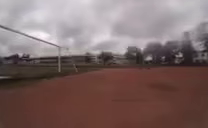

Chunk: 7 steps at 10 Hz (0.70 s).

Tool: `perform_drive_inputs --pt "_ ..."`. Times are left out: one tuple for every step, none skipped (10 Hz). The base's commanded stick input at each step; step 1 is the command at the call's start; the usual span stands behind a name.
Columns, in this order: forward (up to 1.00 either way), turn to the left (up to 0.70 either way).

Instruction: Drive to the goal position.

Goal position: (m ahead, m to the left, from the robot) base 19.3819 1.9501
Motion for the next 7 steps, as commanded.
perform_drive_inputs --pt "0.7 0.0" --pt "0.7 0.0" --pt "0.7 0.0" --pt "0.7 0.0" --pt "0.7 0.0" --pt "0.7 0.0" --pt "0.7 0.0"
